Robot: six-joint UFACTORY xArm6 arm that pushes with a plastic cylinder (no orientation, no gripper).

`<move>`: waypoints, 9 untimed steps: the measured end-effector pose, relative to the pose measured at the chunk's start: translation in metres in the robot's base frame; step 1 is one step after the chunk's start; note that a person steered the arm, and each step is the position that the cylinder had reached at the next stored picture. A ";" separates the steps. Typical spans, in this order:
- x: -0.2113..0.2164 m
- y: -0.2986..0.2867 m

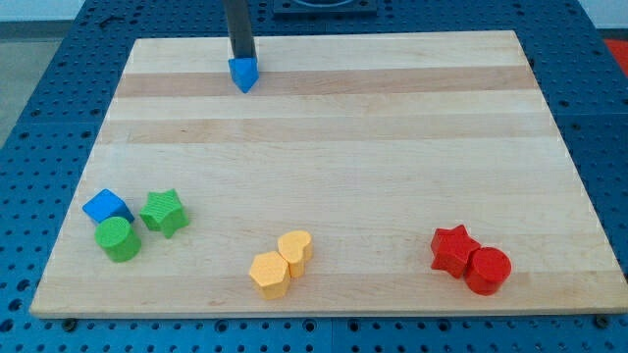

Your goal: Push the blue triangle to the top of the green star

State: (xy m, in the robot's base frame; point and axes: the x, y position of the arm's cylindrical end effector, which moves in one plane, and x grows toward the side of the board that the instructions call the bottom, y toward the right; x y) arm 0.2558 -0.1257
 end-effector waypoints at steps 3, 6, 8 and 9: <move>0.047 0.017; 0.079 -0.012; 0.103 -0.046; 0.105 -0.041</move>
State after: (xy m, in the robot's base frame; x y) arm 0.3611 -0.1669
